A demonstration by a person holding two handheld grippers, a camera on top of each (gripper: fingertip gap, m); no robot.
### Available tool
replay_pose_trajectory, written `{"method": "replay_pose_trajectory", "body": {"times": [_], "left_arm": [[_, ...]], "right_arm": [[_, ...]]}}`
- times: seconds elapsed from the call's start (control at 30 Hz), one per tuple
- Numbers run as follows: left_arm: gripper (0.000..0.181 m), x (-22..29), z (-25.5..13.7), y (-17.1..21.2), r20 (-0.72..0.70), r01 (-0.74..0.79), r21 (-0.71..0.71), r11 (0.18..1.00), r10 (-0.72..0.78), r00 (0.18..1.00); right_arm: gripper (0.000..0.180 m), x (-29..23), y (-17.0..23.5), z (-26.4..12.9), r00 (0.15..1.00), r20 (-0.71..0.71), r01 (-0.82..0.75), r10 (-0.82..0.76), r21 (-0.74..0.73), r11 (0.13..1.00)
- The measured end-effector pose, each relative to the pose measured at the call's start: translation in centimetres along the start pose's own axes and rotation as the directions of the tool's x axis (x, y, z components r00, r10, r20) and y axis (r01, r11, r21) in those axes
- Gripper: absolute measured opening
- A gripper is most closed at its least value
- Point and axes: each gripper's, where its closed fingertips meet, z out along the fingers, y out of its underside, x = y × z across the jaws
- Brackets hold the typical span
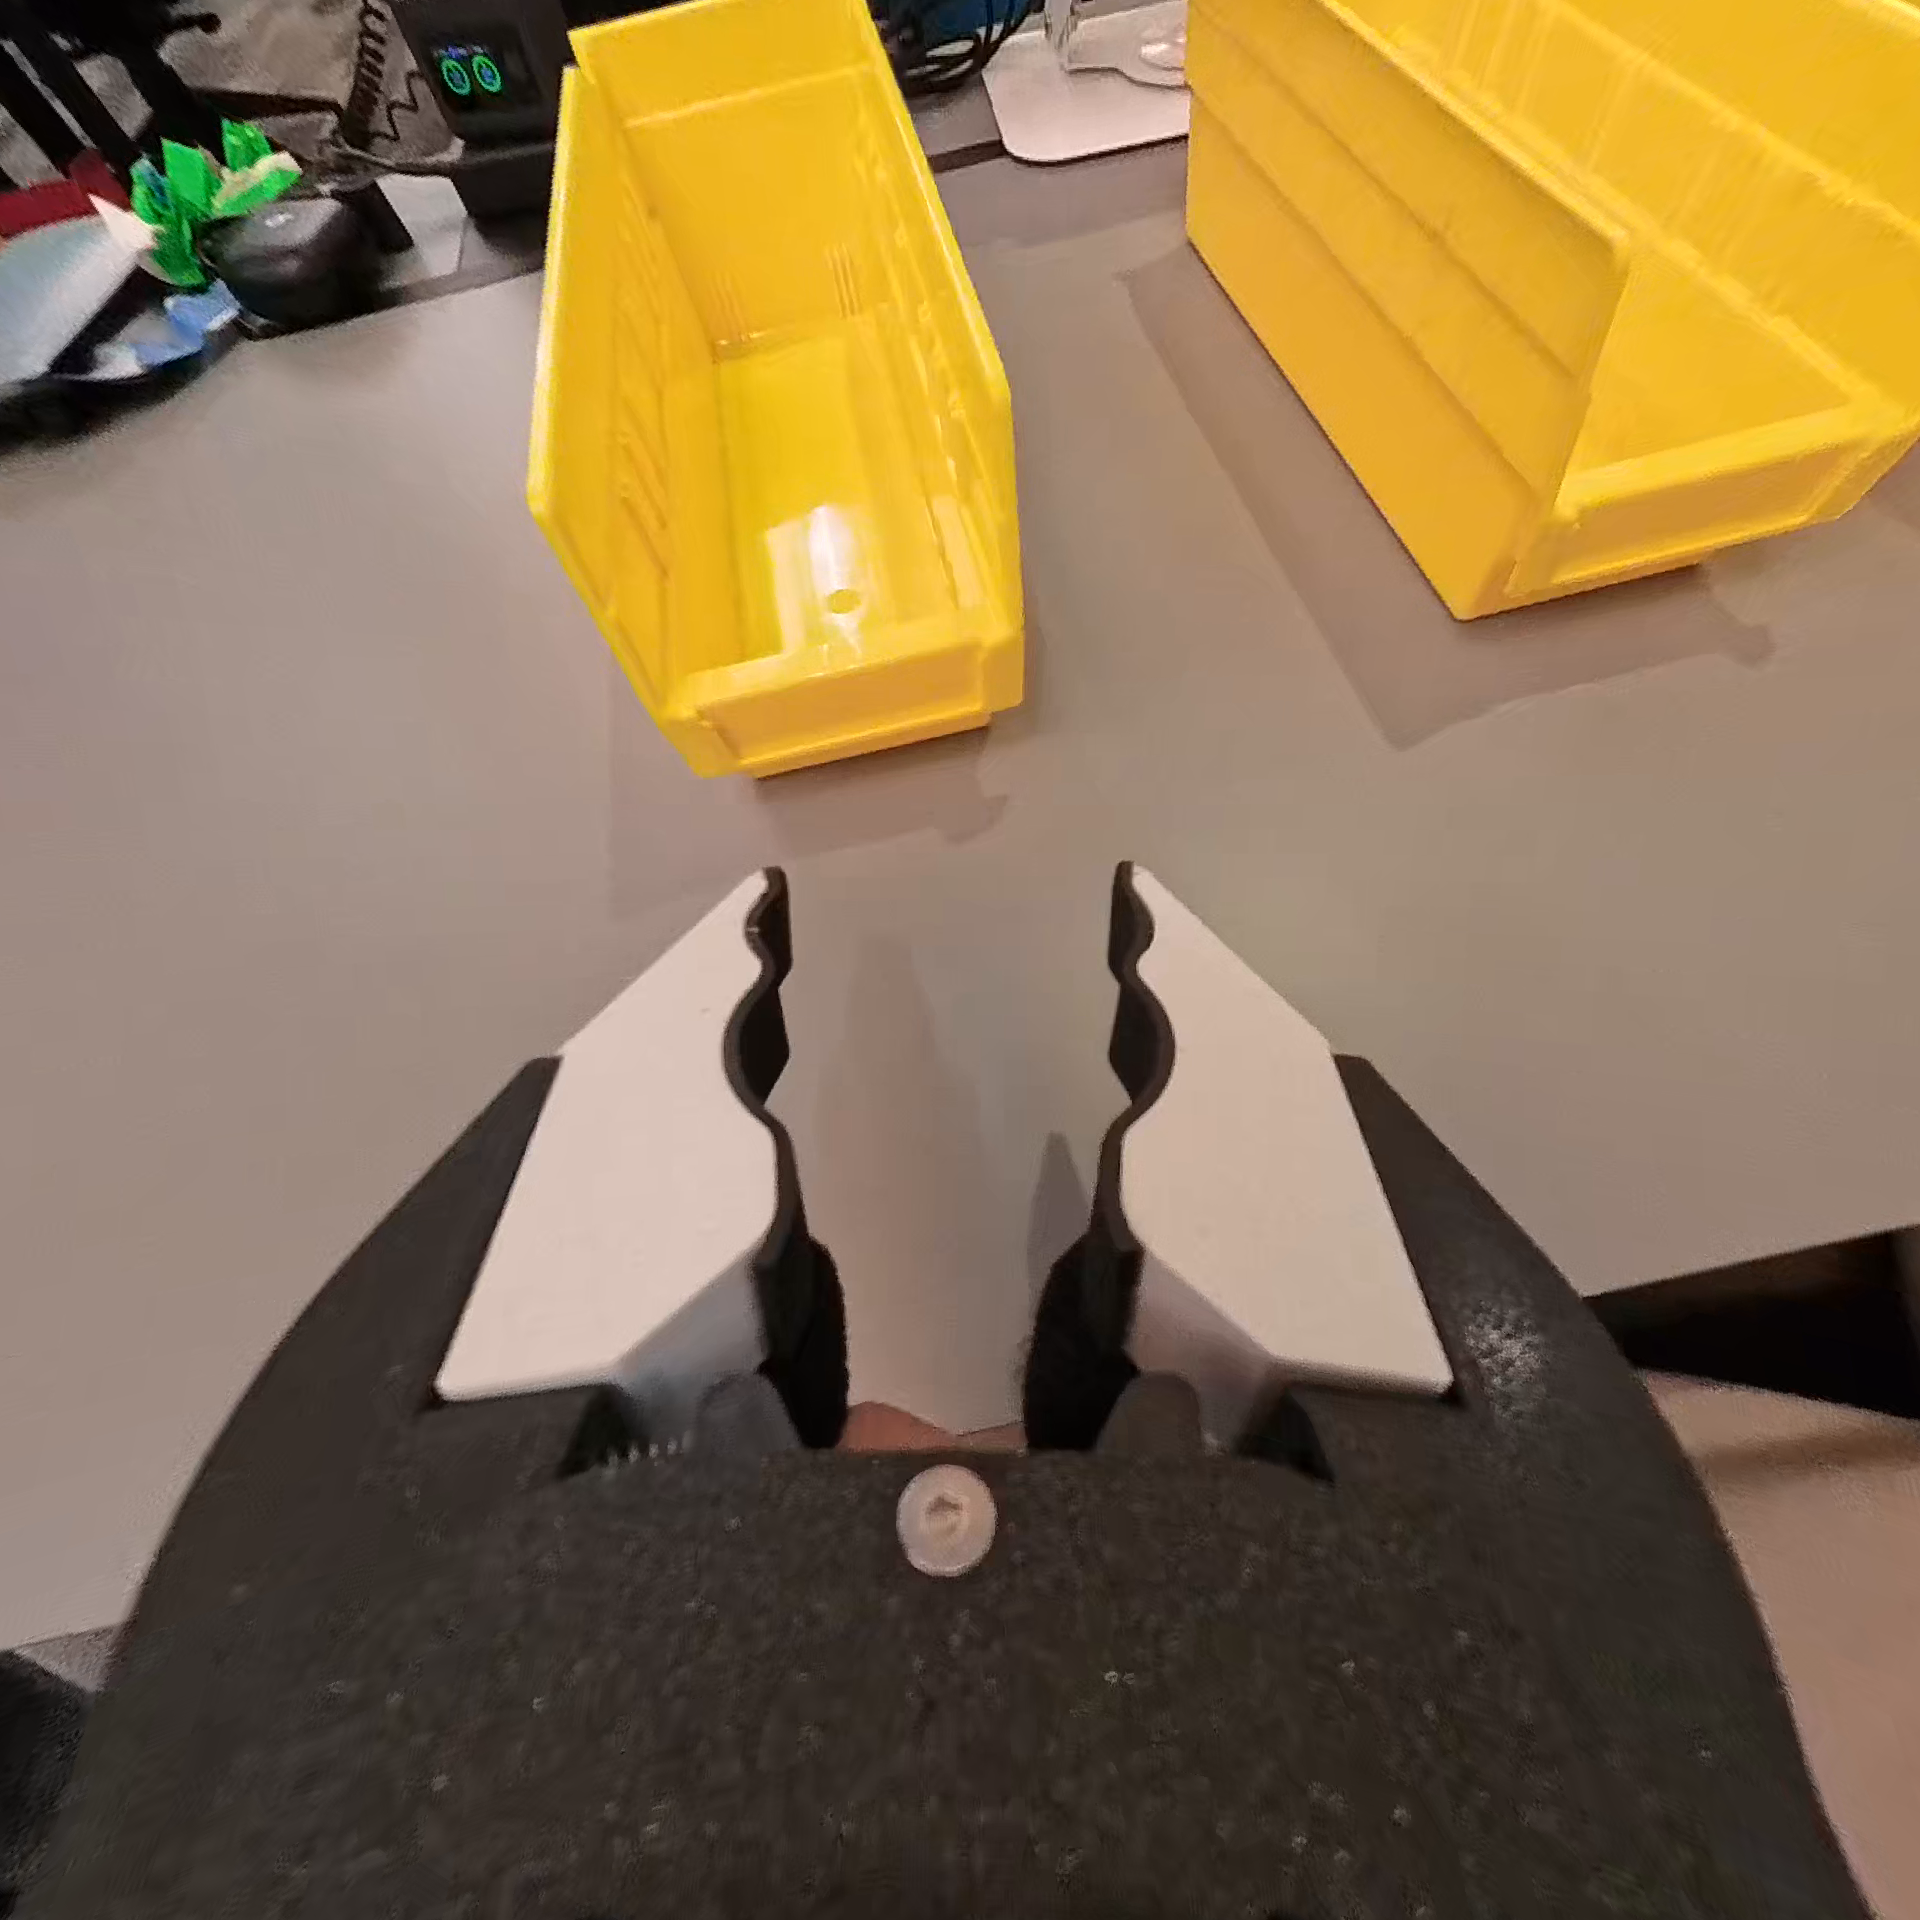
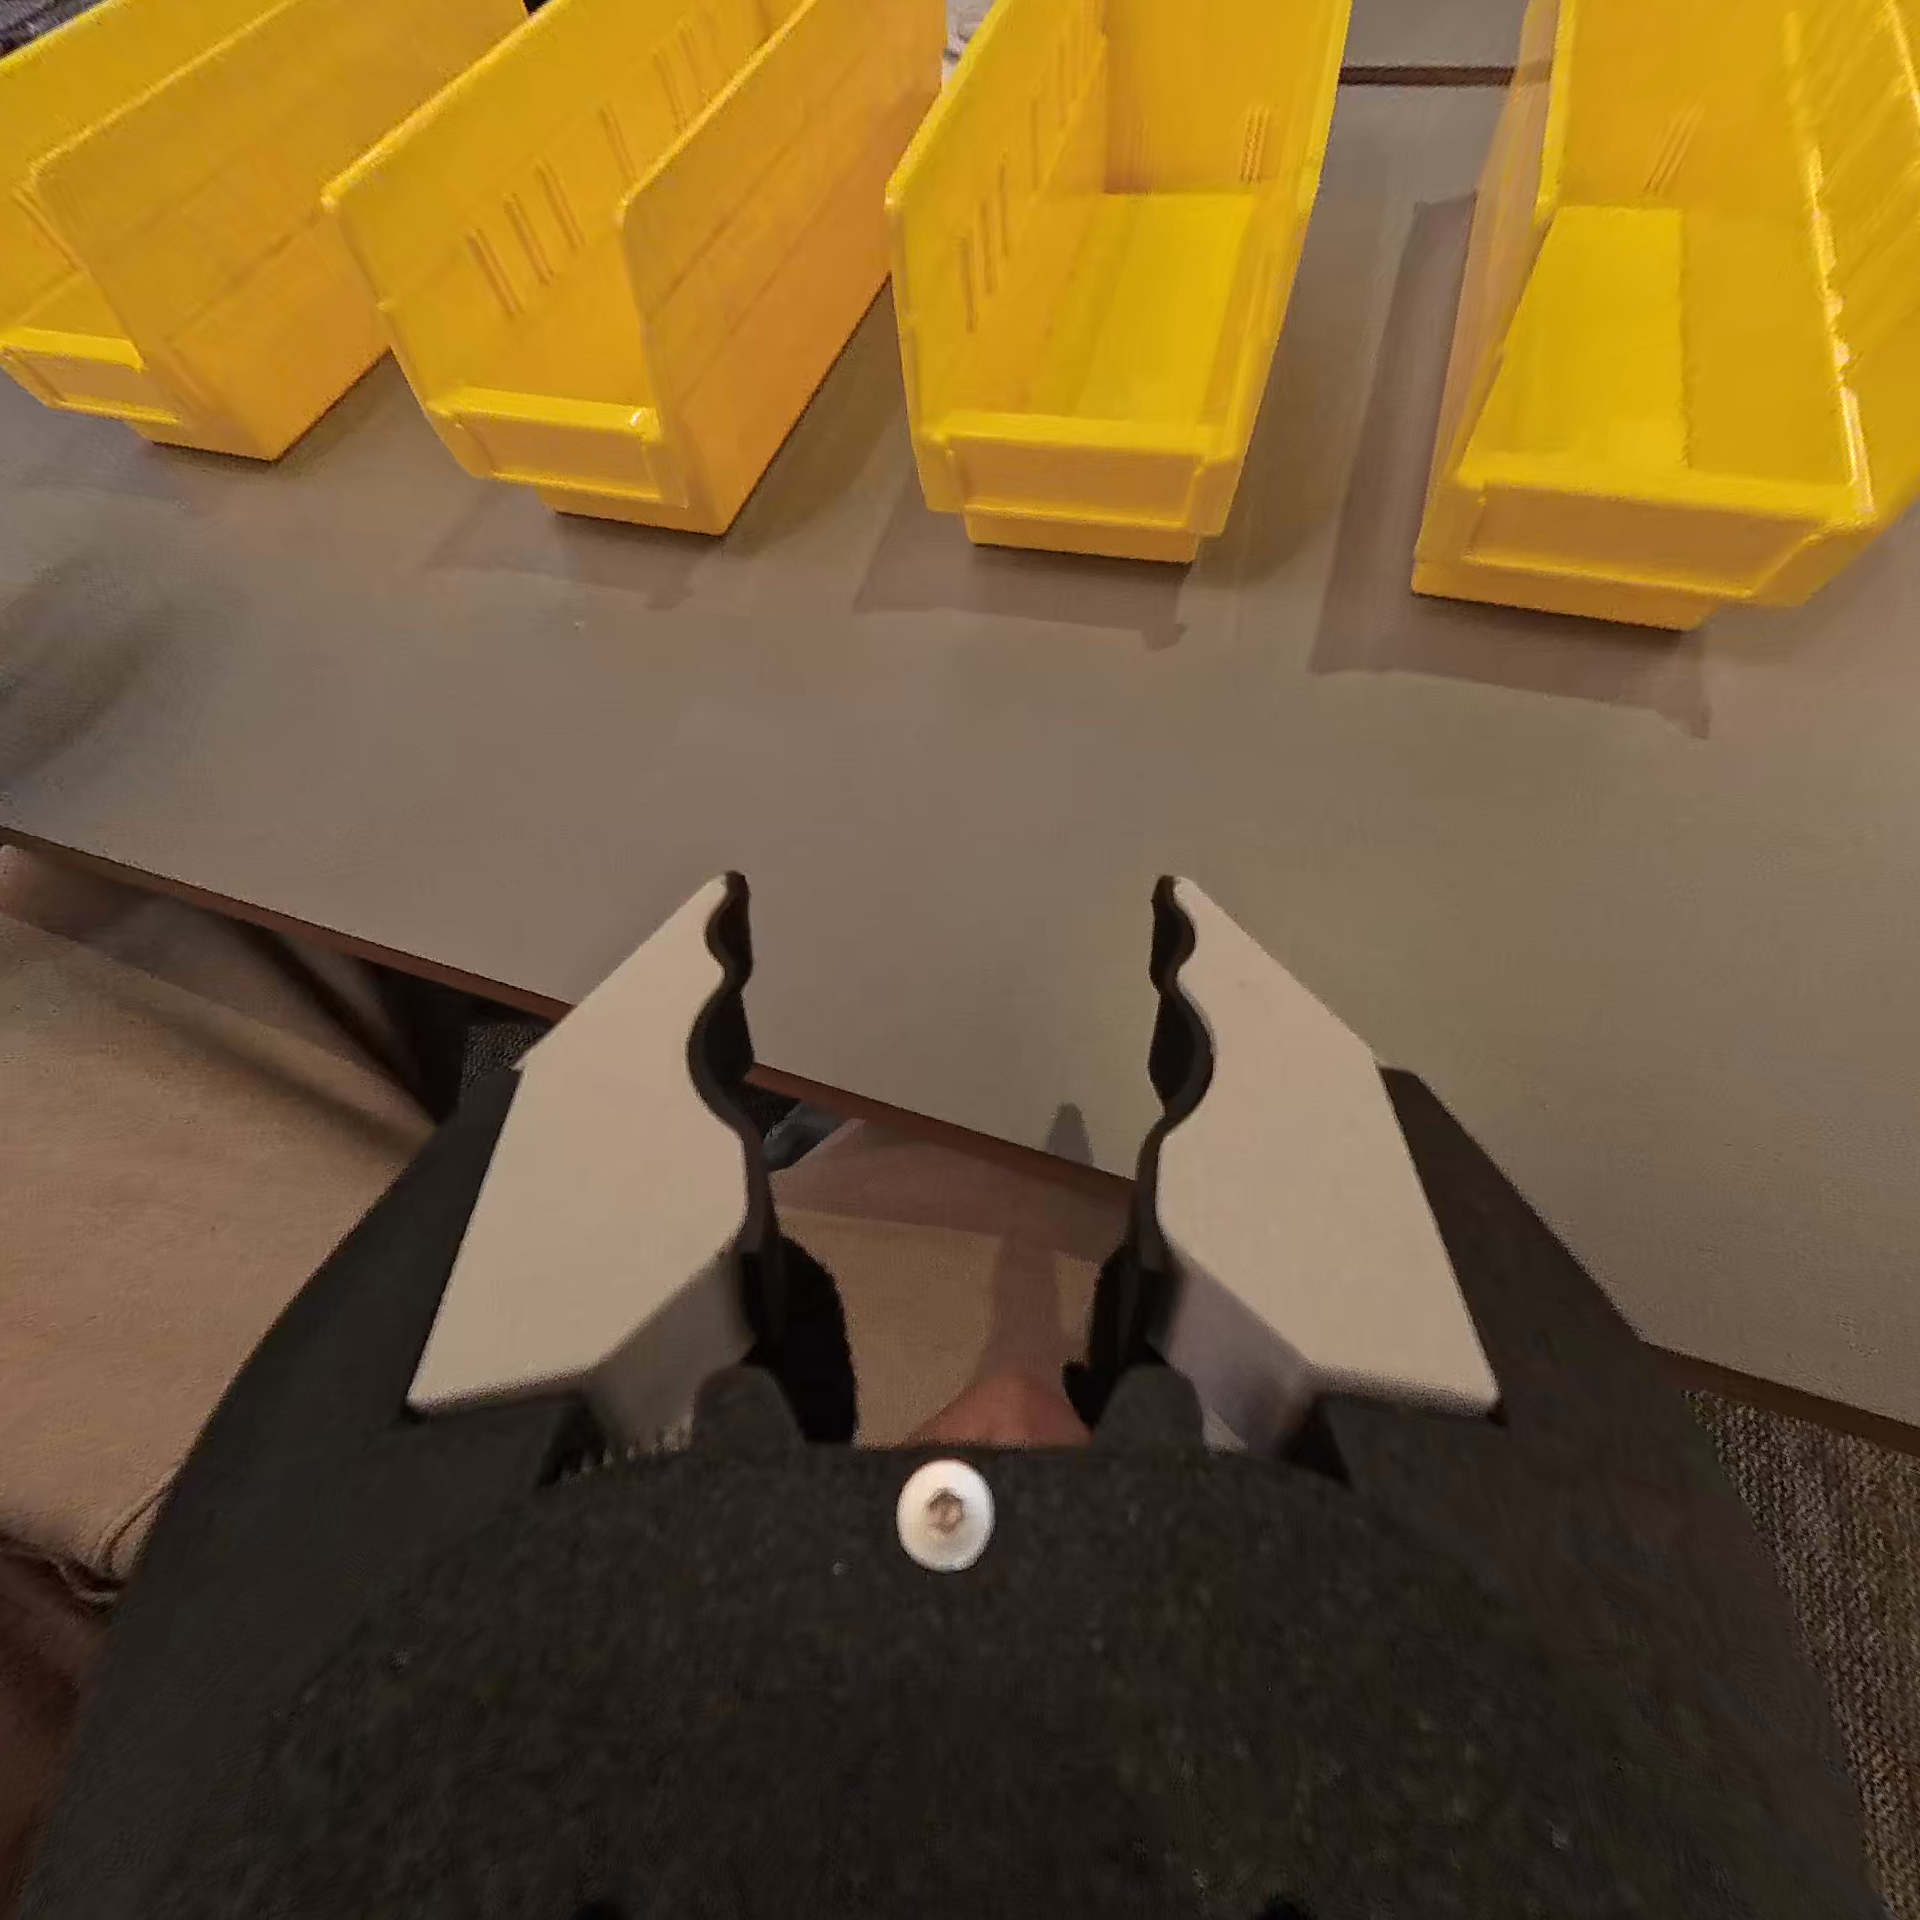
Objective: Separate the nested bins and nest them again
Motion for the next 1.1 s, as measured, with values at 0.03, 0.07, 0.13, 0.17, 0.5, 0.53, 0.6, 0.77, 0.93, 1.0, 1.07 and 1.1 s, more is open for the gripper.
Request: {"method": "replay_pose_trajectory", "body": {"times": [0.03,0.07,0.13,0.17,0.5,0.53,0.6,0.77,0.93,1.0,1.07,1.1], "left_arm": [[0.059,0.2,0.1,0.0,-0.007,0.006,-0.007,1.000,-0.006,1.000],[0.057,0.4,0.2,0.0,-0.015,0.015,-0.012,1.000,-0.015,1.000],[0.052,1.7,0.4,0.3,-0.076,0.063,-0.043,0.997,-0.066,0.995],[0.052,2.6,0.5,0.5,-0.124,0.083,-0.062,0.995,-0.090,0.988],[0.047,3.1,-0.1,1.7,-0.148,0.072,-0.115,0.991,-0.089,0.985],[0.047,2.9,-0.2,1.8,-0.143,0.066,-0.114,0.991,-0.082,0.986],[0.046,2.6,-0.4,2.1,-0.129,0.057,-0.118,0.991,-0.072,0.989],[0.045,1.5,-1.4,3.1,-0.097,0.072,-0.140,0.988,-0.086,0.992],[0.045,0.3,-2.6,3.1,-0.071,0.109,-0.124,0.986,-0.118,0.990],[0.045,-0.1,-2.9,3.0,-0.064,0.118,-0.112,0.987,-0.126,0.990],[0.045,-0.3,-3.1,2.9,-0.059,0.127,-0.103,0.987,-0.134,0.989],[0.045,-0.5,-3.2,2.9,-0.057,0.132,-0.099,0.986,-0.138,0.989]], "right_arm": [[0.077,-0.1,0.0,0.0,1.000,0.005,-0.007,0.007,-0.003,1.000],[0.076,-0.3,0.1,-0.1,1.000,0.016,-0.019,0.019,-0.008,1.000],[0.075,-0.7,0.2,-0.2,0.999,0.027,-0.033,0.033,-0.016,0.999],[0.075,-1.1,0.2,-0.2,0.998,0.043,-0.039,0.040,-0.019,0.999],[0.073,-2.0,0.3,0.1,0.993,0.095,-0.059,0.063,-0.046,0.997],[0.073,-2.1,0.3,0.2,0.992,0.103,-0.063,0.067,-0.047,0.997],[0.073,-2.4,0.1,0.5,0.990,0.116,-0.073,0.079,-0.052,0.996],[0.072,-2.8,0.0,1.5,0.994,0.104,-0.029,0.035,-0.060,0.998],[0.072,-3.0,-0.3,2.4,0.994,0.106,-0.006,0.013,-0.064,0.998],[0.072,-3.0,-0.4,2.6,0.995,0.097,0.003,0.003,-0.066,0.998],[0.071,-3.0,-0.4,2.8,0.995,0.097,0.002,0.005,-0.068,0.998],[0.071,-3.1,-0.4,2.8,0.995,0.098,0.001,0.005,-0.069,0.998]]}}
